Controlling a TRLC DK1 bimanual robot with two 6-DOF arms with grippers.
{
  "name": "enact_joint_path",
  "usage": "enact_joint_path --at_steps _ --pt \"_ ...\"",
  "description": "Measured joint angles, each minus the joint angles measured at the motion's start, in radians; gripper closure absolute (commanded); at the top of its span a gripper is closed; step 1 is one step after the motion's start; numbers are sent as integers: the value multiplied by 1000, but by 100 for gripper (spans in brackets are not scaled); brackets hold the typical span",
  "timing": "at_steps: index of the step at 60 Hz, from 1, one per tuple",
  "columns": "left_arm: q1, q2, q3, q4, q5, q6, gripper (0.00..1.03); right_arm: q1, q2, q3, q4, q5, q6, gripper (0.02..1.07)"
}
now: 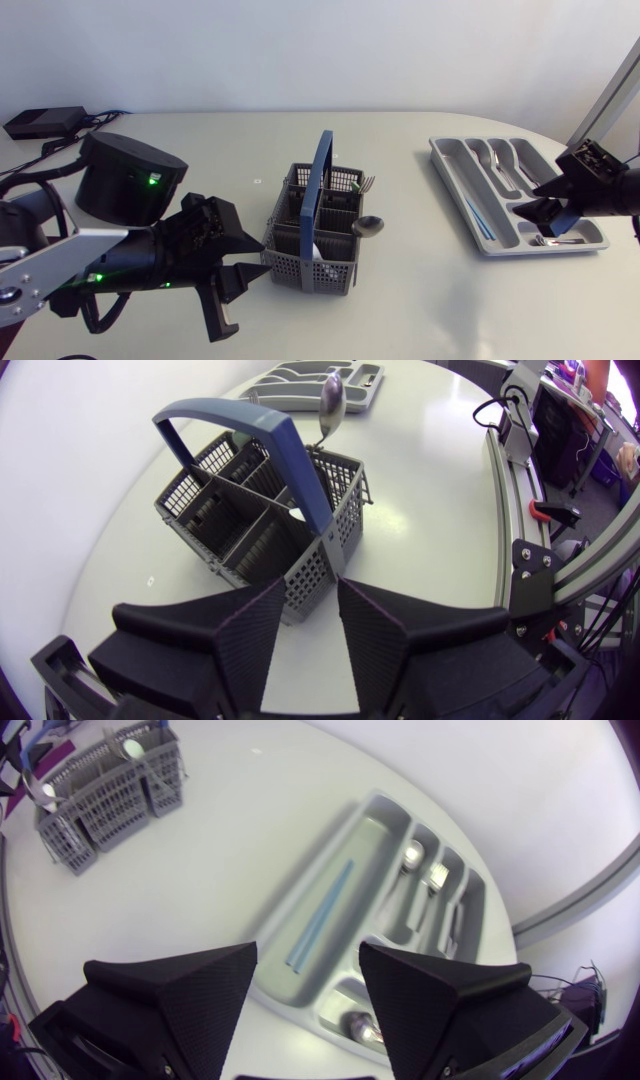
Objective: Sort the cutlery from the basket into the organizer compartments.
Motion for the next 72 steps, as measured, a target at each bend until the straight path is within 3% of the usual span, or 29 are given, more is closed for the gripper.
enact_joint_path --at_steps 16,23,43,49,51,59,66,72 --pt "-4 -5 -10 0 0 0 65 305 -28 46 -73 -186 119 30" --pt "-4 -13 -17 0 0 0 65 359 25 104 -72 -245 118 30" --pt "-4 -10 -24 12 0 4 65 470 281 302 -66 -264 132 31" --pt "-4 13 -32 29 0 13 66 481 394 396 -48 -251 183 55" --pt "-4 21 -37 37 0 16 71 482 429 423 -39 -251 208 67" --pt "-4 36 -59 80 0 24 85 483 532 513 -21 -250 298 97" --pt "-3 57 -77 124 0 42 96 483 622 605 -20 -250 370 102" --pt "-3 98 -85 160 0 46 97 493 699 670 -21 -250 427 102"
